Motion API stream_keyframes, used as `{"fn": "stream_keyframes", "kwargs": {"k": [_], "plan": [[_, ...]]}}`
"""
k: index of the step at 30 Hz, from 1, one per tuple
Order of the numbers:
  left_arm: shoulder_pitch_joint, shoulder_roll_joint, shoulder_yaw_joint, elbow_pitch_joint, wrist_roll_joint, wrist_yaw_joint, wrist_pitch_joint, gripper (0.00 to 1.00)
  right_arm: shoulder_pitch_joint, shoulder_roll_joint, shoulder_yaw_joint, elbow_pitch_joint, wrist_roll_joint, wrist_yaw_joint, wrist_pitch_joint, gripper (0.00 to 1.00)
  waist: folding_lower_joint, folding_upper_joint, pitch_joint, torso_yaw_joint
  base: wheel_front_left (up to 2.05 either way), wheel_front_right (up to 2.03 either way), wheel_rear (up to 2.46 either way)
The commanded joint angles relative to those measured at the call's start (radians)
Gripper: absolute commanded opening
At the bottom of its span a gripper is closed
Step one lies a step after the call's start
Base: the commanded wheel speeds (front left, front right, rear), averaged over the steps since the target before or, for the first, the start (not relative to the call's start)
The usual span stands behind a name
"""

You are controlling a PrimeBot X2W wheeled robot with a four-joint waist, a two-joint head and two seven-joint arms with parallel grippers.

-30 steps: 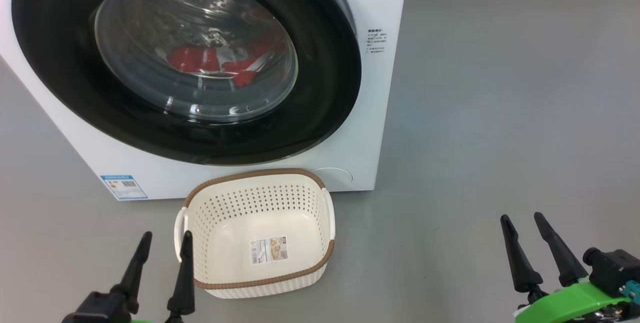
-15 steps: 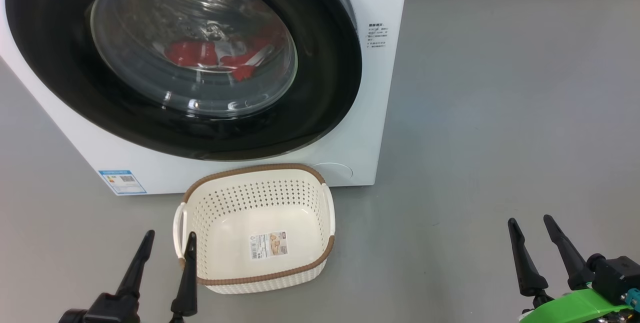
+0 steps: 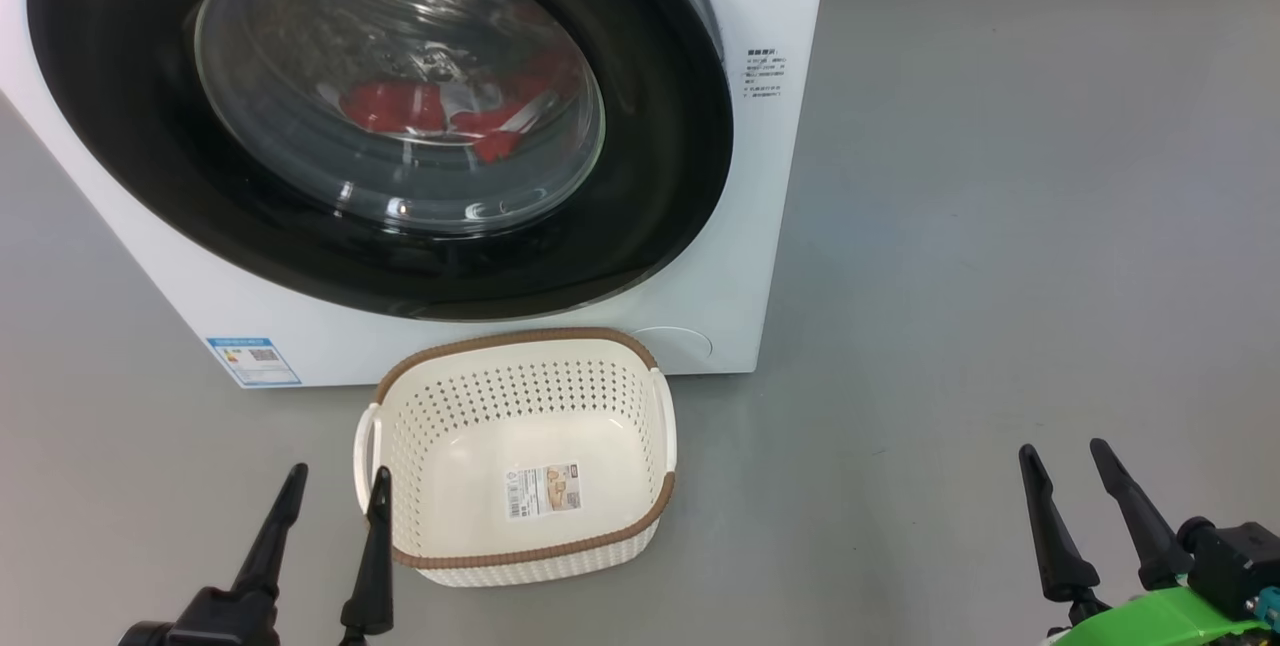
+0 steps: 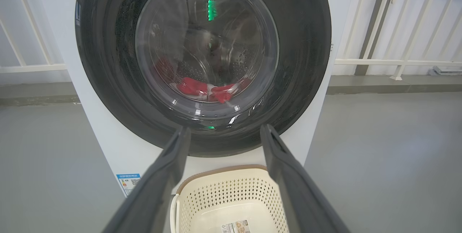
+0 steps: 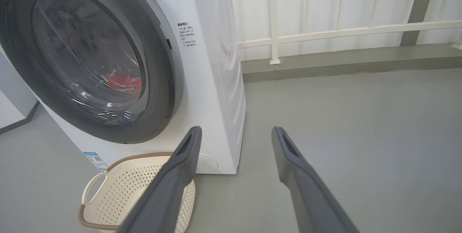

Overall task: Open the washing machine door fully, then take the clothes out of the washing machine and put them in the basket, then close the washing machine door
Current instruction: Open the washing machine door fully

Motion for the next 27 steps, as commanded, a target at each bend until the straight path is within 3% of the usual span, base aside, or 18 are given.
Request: {"fn": "stream_keyframes", "kwargs": {"k": [1,14,17,22,27], "plan": [[-0.026,0.016,0.032,-0.018,-0.008,0.006,-0.009,1.00,0.003,-0.010,0.012,-0.027,-0.009,-0.001,-0.012,1.00,-0.0001,0.0000,0.001,0.001,0.00,0.00,0.00],[-0.026,0.016,0.031,-0.009,-0.010,0.004,-0.009,1.00,-0.003,-0.010,0.006,-0.026,-0.007,-0.001,-0.012,1.00,-0.0001,0.0000,0.002,0.002,0.00,0.00,0.00],[-0.028,0.016,0.028,-0.009,-0.011,0.003,-0.009,1.00,-0.022,-0.012,0.016,-0.027,0.010,-0.001,-0.012,0.00,-0.0001,0.0000,0.005,0.003,0.00,0.00,0.00],[-0.039,0.016,0.021,-0.010,-0.015,0.004,-0.009,1.00,-0.111,-0.012,0.039,-0.043,0.061,-0.001,-0.012,0.00,-0.0001,0.0000,0.019,0.001,0.00,0.00,0.00],[-0.088,0.016,-0.018,-0.018,-0.025,0.009,-0.009,1.00,-0.360,-0.005,0.055,-0.029,0.196,-0.001,-0.012,0.00,-0.0001,0.0000,0.079,0.027,0.00,0.00,0.00]]}}
